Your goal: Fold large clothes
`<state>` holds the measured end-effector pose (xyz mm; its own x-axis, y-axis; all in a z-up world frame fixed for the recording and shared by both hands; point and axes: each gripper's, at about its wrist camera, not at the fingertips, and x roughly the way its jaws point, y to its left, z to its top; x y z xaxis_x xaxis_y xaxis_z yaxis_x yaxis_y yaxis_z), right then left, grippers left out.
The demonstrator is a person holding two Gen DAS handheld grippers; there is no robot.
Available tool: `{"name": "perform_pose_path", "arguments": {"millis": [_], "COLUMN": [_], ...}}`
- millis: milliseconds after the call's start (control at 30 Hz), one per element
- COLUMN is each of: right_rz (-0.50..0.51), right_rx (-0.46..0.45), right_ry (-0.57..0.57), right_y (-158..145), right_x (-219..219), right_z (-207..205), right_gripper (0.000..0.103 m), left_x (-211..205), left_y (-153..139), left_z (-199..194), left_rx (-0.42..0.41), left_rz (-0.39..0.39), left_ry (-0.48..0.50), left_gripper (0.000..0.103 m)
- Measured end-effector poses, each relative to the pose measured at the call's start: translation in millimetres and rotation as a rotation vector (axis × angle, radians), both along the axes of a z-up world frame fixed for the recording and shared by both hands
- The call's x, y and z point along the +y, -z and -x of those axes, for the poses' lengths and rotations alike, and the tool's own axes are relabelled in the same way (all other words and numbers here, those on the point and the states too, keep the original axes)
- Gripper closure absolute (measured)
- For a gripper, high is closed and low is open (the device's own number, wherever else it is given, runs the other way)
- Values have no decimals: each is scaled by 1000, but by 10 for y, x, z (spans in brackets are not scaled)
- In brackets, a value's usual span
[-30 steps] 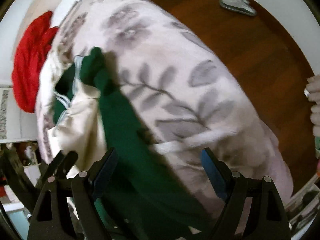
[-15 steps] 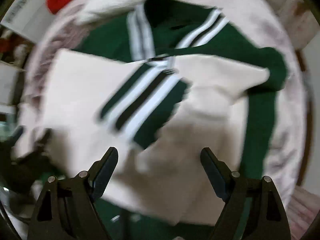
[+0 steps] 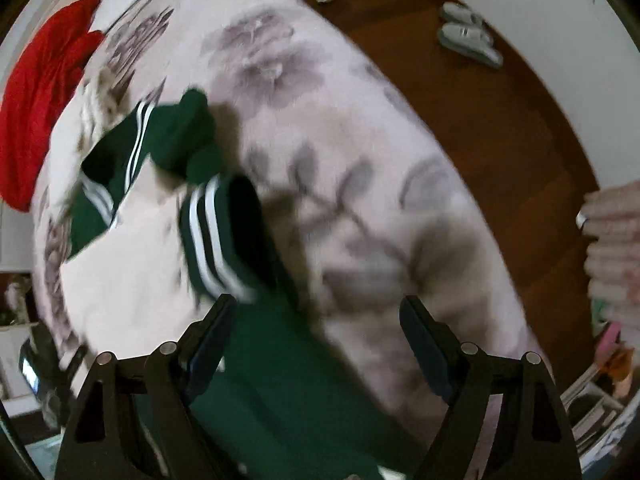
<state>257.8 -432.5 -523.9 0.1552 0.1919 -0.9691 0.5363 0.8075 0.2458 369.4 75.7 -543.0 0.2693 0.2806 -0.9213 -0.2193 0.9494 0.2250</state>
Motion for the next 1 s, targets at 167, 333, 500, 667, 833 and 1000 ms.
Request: {"name": "perform_pose_path", "arguments": {"millis": [167, 333, 500, 667, 833, 1000], "right_rz": [-31, 162, 87, -115, -81, -163], "right_rx": [114, 129, 52, 81, 36, 47], "right_ry": [-324, -397, -28, -139, -448, -191], "right_y": [452, 747, 570, 799, 926, 1150], "right_x": [674, 912, -65, -340, -11, -605], "right_z": [21, -164, 129, -23, -330, -332], "right_gripper": [18, 51, 73, 72, 68, 70], "left_x": [-77, -364, -712, -979, -1228, -1300], "left_y": [-264, -244, -229, -363, -429, -363], "left_z": [382, 789, 1145, 1427, 1726, 2071], "left_rx": [-57, -18, 19, 39, 58, 67], "left_rz": [-80, -124, -202, -267, -273, -254], "left_ry": [-1, 9, -29, -118, -220, -269], "left_gripper": [7, 7, 7, 7, 7, 7]}}
